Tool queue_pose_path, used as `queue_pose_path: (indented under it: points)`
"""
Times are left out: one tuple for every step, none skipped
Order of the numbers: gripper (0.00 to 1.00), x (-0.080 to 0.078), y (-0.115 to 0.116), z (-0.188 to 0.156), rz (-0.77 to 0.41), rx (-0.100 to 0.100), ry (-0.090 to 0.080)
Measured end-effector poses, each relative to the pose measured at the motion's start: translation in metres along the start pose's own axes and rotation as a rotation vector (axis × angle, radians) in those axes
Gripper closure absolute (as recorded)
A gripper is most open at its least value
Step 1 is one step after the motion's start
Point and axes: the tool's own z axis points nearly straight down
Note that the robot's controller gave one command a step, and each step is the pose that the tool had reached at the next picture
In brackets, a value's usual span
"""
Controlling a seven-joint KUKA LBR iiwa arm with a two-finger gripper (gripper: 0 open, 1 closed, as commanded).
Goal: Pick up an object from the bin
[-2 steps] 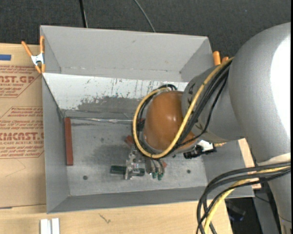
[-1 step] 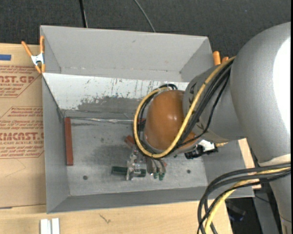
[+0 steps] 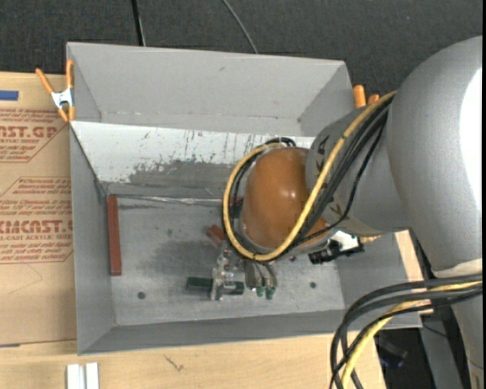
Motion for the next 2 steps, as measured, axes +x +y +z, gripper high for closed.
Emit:
queue_pose_path:
  points:
    - [1.0,0.001,0.0,-0.015,0.0,0.001,0.002]
    - [1.0,0.0,0.0,-0.029,0.0,-0.001,-0.004]
